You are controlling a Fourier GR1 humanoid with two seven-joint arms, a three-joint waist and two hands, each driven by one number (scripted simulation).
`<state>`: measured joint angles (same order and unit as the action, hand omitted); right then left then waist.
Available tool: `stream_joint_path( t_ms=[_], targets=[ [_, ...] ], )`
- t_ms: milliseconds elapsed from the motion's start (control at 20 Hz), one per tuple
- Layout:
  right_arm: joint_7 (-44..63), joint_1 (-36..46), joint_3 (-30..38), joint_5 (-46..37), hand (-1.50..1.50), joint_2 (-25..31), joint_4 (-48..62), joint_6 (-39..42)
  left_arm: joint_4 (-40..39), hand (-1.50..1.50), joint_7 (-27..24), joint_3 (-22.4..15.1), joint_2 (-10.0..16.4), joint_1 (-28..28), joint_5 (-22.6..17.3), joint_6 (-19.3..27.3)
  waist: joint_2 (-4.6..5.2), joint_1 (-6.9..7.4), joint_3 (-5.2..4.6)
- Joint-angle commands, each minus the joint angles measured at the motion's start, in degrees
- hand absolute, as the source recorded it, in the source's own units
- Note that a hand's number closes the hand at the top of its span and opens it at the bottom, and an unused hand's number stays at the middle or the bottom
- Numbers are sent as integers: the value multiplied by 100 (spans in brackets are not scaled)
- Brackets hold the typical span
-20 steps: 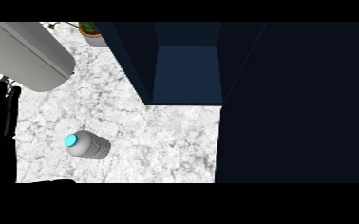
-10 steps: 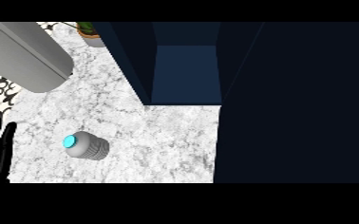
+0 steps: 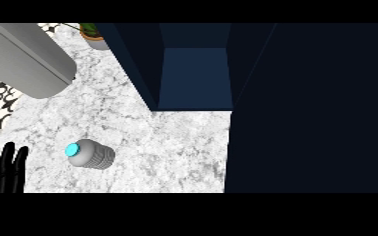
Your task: Pick up the bottled water, place it into the cabinet and close the cabinet
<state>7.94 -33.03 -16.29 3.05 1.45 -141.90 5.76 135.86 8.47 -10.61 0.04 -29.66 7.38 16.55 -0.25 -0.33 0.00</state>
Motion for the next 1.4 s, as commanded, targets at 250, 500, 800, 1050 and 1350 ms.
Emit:
stream_joint_path(
  t_ms=[250, 500, 800, 1050, 1350],
  targets=[
    [-61, -726, -265, -210, -150, 134, -742, -17, -582, -150, -557, 369, -4, -177, -295, 271, 5, 8, -2],
    [-738, -1139, 44, 109, -150, 304, -504, 230, -1770, -150, -1029, 1123, 83, 496, -560, 333, 9, -51, -1],
    [-834, -1738, -114, 178, -150, 521, -992, 373, -2987, -150, -1850, 1380, 29, 624, -1126, 0, 0, -72, -6],
    [-1123, -1845, -28, 190, -150, 628, -846, 397, -4406, -150, -2620, 1917, 131, 1187, -1549, -249, 11, -80, -9],
    [-1500, -2389, -436, -155, -150, 645, -950, 399, -5425, -150, -3598, 2256, 158, 1322, -1902, -520, 1, -69, -10]
  ],
)
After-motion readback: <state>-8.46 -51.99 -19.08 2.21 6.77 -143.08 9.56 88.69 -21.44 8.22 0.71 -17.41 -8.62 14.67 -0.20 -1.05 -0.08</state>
